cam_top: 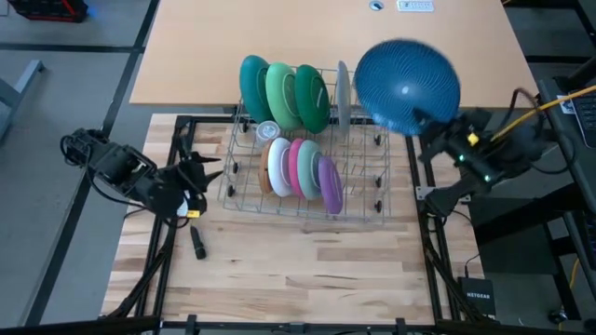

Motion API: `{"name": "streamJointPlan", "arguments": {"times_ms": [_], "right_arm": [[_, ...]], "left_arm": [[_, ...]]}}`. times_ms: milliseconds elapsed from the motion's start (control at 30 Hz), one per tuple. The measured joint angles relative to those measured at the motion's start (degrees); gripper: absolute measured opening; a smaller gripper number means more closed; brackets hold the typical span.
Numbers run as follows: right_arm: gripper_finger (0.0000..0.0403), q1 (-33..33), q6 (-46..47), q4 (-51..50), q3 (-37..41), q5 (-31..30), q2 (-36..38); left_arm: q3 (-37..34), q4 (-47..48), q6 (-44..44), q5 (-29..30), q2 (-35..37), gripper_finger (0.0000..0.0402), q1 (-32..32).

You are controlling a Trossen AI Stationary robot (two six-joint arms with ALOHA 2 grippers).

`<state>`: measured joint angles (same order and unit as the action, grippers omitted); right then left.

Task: Sort dishes
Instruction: Put the dark blue plate in the dish rack

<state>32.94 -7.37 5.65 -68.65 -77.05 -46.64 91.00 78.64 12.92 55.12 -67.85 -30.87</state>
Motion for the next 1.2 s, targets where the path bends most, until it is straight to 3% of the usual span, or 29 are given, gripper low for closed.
{"name": "streamJointPlan", "arguments": {"times_ms": [267, 633, 967, 1033, 1200], "right_arm": [[0.0042, -7.4, -6.2, -5.7, -5.6, -13.1, -7.2], [0.0042, -7.4, -5.0, -5.3, -6.8, -13.2, -17.7], [0.0042, -5.8, -1.1, -5.7, -6.6, -12.7, -22.3], [0.0042, -8.0, -0.1, -5.8, -6.7, -9.4, -22.8], [0.0042, -17.1, 5.5, -8.7, -8.7, 15.7, -22.9]], "left_arm": [[-0.9, 3.6, 2.9, 1.4, 0.1, 0.0125, 3.5], [-8.3, 3.2, 3.4, 1.4, 0.2, 0.0125, 8.0], [-15.9, 2.5, 7.5, 1.2, 0.2, 0.0125, 8.7], [-16.8, 2.5, 8.4, 1.2, 0.2, 0.0125, 8.7], [-18.7, 1.2, 8.9, 1.2, 0.2, 0.0125, 8.6]]}}
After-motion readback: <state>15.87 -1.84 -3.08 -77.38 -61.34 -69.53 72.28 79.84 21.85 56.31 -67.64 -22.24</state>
